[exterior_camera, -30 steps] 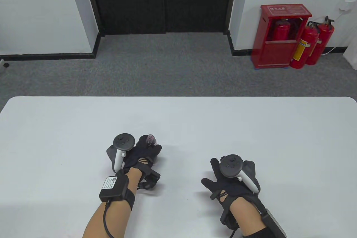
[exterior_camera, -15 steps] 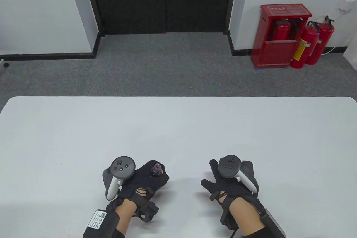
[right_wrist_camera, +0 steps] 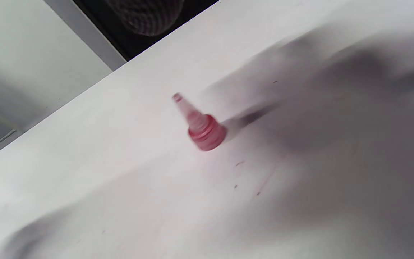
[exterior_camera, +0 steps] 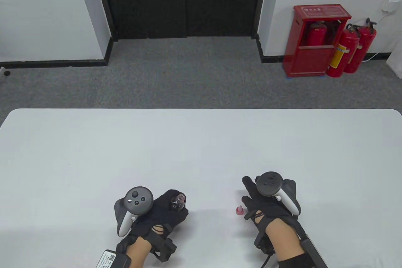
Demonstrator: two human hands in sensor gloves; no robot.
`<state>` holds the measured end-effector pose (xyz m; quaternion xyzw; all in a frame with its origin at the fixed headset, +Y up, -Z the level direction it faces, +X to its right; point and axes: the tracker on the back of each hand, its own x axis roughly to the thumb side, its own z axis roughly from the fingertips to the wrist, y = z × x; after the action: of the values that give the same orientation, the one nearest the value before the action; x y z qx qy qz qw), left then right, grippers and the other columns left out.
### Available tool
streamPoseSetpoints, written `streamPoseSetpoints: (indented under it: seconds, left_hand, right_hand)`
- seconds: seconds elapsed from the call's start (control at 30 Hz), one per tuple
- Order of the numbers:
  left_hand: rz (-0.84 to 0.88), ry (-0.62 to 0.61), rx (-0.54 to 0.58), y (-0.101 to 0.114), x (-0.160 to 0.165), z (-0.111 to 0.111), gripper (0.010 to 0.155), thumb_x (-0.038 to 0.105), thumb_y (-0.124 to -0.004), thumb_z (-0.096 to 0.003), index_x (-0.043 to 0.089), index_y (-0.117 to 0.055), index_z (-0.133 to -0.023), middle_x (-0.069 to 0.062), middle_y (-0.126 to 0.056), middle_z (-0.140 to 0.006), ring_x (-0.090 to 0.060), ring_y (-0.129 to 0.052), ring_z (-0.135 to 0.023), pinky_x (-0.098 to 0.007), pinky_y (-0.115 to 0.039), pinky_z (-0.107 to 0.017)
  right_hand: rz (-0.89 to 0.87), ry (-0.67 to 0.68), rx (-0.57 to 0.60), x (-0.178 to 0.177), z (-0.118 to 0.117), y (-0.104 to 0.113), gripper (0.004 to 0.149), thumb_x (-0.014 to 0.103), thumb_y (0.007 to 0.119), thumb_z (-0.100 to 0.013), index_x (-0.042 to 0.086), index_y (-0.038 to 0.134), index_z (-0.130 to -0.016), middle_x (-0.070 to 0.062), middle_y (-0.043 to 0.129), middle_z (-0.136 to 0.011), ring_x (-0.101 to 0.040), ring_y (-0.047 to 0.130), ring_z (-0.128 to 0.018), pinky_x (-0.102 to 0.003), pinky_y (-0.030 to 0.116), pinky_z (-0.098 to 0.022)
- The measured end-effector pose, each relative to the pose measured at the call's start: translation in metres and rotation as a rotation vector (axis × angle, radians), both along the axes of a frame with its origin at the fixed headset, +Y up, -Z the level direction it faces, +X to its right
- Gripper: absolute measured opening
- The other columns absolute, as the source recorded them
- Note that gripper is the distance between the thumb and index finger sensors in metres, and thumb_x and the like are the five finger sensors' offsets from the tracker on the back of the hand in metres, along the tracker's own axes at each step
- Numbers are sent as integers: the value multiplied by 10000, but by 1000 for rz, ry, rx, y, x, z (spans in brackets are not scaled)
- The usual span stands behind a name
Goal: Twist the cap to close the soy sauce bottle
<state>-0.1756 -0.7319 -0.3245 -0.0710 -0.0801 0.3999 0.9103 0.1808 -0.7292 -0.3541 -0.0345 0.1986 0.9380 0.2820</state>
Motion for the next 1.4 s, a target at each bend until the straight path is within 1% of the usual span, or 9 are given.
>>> streamPoseSetpoints:
  seconds: [0.07,0.13,0.2,0.43,0.63,0.7,1.13,1.2,1.4]
  left_hand:
    - [-22,-16,0,-3,3,0,457,520,-1004,-407,524,-786,-808,222,-938,-832,-180,-1000,-736,-519,-829,-470]
    - [-30,-30,-11,-7,6,-1,460,522,-1003,-404,520,-787,-810,218,-942,-827,-179,-1003,-727,-514,-831,-462]
    - [-46,-41,-16,-9,8,-2,463,524,-1004,-402,517,-789,-812,217,-944,-824,-177,-1007,-717,-509,-833,-451]
    - [-109,-67,-26,-14,15,-2,477,532,-1003,-398,513,-785,-822,209,-937,-836,-175,-1006,-718,-505,-833,-449]
    - [-173,-84,-12,-13,19,0,493,539,-1003,-394,511,-780,-833,208,-931,-849,-172,-1008,-713,-498,-834,-443]
    - [-173,-86,-18,-14,19,-1,495,539,-1003,-394,511,-779,-834,207,-930,-851,-169,-1008,-713,-496,-834,-444]
    - [-189,-93,-37,-16,19,-2,509,547,-1000,-391,492,-782,-847,194,-929,-860,-171,-1015,-703,-493,-839,-429]
    - [-190,-96,-38,-16,19,-1,518,553,-1000,-389,495,-778,-854,195,-933,-855,-167,-1018,-697,-488,-841,-424]
    - [-202,-109,-36,-15,21,-1,541,567,-996,-383,491,-775,-872,195,-941,-847,-161,-1030,-682,-477,-850,-411]
  right_hand:
    - [5,-18,-20,8,-3,-2,701,402,728,-482,394,390,-1097,-170,295,-1207,-518,312,-1045,-705,417,-669]
    - [-15,-10,-56,12,-4,-3,730,463,804,-436,346,491,-1085,-216,533,-1094,-510,595,-886,-639,577,-594]
    - [2,29,-69,6,-4,-5,736,482,842,-405,319,562,-1066,-215,627,-1035,-497,678,-802,-616,628,-544]
    - [240,172,-43,-38,-6,-19,737,442,873,-401,379,520,-1045,-159,737,-932,-435,791,-689,-579,698,-486]
    - [338,200,-1,-51,-10,-32,600,388,884,-420,315,665,-974,-145,817,-819,-402,867,-578,-559,747,-410]
    - [339,188,11,-53,-10,-32,552,363,886,-423,276,717,-941,-152,844,-796,-398,887,-553,-558,758,-395]
    - [273,182,14,-49,-10,-31,555,353,868,-424,176,724,-930,-142,869,-772,-384,916,-512,-556,774,-375]
    - [235,172,-11,-47,-8,-26,553,345,860,-426,165,722,-931,-145,879,-762,-381,923,-497,-554,777,-367]
    - [116,152,76,-39,-1,-3,557,348,858,-421,147,732,-925,-142,912,-732,-378,943,-467,-552,788,-346]
